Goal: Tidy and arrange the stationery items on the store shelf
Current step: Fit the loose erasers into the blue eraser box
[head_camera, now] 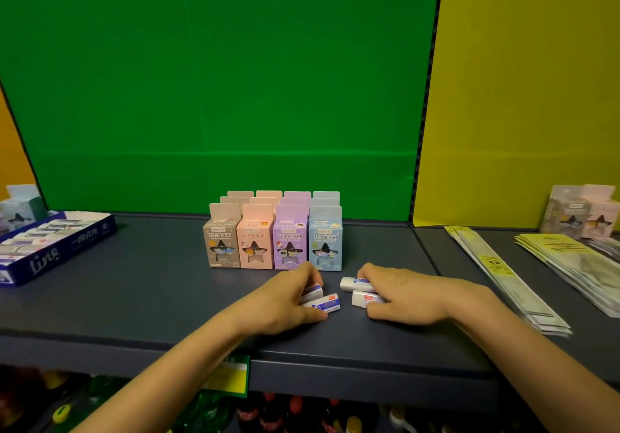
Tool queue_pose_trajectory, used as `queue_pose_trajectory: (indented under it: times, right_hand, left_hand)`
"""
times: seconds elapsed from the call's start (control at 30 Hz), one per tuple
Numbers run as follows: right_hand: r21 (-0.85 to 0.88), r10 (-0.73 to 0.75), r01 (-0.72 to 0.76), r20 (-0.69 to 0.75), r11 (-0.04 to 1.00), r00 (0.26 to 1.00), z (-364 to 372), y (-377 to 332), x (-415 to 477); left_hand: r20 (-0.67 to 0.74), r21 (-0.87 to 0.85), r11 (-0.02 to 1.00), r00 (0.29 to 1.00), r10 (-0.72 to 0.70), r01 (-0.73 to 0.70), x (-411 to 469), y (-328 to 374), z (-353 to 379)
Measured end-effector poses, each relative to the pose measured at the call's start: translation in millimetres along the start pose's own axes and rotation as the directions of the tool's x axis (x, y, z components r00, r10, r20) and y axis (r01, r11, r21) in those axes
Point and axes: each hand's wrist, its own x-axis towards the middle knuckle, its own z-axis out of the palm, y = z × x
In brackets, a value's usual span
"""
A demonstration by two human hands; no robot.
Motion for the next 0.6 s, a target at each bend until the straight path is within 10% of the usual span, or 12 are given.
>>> queue_pose_trajectory:
  times: [0.23,0.6]
  right_hand:
    - [-0.011,-0.028,0.027,-0.107,1.0,0.994,2,-2,1]
    - [0.139,-0.311,0.352,-0.254,0.926,0.916,-7,-31,28]
  left_hand:
    - [-0.284,0.236,0.968,0.947,0.15,-0.083,-12,-3,15]
    - [-0.46,-0.284,0.954,0.859,-0.223,0.096,-66,-53,-27]
